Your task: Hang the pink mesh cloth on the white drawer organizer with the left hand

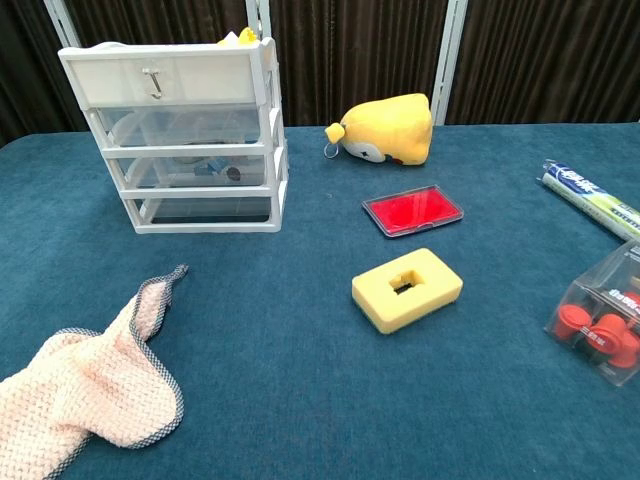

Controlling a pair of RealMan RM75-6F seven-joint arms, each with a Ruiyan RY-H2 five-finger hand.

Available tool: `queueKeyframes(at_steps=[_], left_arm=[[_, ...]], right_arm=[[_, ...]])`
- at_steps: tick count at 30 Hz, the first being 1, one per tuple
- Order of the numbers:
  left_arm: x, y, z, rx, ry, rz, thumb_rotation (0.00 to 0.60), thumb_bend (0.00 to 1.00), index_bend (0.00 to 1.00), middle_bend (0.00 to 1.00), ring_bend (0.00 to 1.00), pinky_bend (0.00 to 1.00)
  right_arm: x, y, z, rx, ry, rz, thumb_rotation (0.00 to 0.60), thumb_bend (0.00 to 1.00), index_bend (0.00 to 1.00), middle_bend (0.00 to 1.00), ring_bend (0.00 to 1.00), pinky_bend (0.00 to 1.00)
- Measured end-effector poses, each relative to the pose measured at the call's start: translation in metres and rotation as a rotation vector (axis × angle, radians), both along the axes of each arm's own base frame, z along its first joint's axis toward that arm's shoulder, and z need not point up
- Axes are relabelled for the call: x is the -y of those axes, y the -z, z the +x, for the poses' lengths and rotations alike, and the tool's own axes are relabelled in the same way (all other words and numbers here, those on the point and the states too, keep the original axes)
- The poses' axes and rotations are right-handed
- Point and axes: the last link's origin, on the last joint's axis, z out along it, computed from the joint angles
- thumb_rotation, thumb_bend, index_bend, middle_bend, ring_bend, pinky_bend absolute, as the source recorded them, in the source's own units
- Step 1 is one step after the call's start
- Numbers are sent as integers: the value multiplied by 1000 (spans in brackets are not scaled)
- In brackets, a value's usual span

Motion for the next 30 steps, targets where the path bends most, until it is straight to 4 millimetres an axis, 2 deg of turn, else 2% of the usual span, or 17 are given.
queueKeyframes(at_steps=[30], left_arm=[[3, 4, 6, 0, 16, -18, 567, 120, 2, 0, 0, 6]], right_arm=[[-1, -2, -1, 3, 1, -1, 600, 0, 0, 0, 0, 0]])
